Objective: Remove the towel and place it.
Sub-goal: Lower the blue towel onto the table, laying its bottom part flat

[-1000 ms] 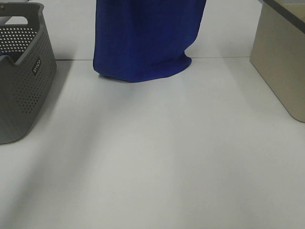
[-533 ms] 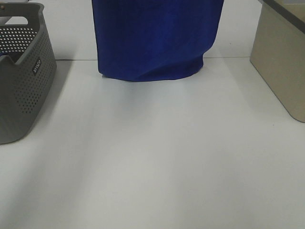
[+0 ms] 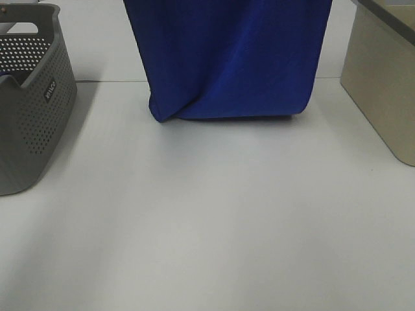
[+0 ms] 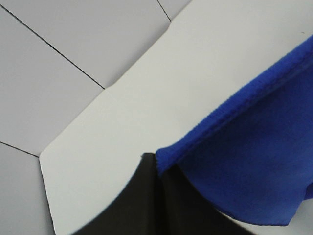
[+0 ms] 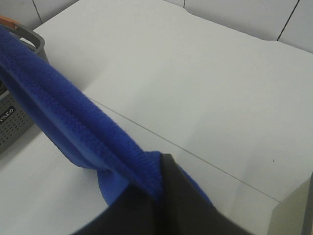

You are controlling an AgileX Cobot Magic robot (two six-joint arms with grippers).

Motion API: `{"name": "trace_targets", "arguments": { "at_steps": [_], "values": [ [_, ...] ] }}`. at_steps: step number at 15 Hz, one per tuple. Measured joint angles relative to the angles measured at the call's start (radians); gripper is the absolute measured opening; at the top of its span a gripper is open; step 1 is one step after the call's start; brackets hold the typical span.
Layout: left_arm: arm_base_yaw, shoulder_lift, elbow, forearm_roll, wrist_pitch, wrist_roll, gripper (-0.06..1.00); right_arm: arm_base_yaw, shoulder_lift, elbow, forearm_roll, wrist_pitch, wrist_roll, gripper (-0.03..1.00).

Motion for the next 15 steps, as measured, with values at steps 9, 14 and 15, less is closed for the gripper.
{"name": "trace_targets", "arguments": {
  "at_steps": [9, 14, 15],
  "values": [
    [-0.011, -0.021, 0.072, -0.114, 0.030, -0.215, 0.00, 0.000, -0.154, 0.347, -0.029, 0.002, 0.070, 0.02],
    [-0.021, -0.265, 0.567, -0.134, 0.029, -0.362, 0.00, 0.001, -0.237, 0.577, 0.007, 0.000, 0.070, 0.02],
    [-0.021, -0.313, 0.644, -0.136, 0.028, -0.424, 0.00, 0.003, -0.250, 0.618, 0.016, 0.000, 0.070, 0.02]
  ]
}}
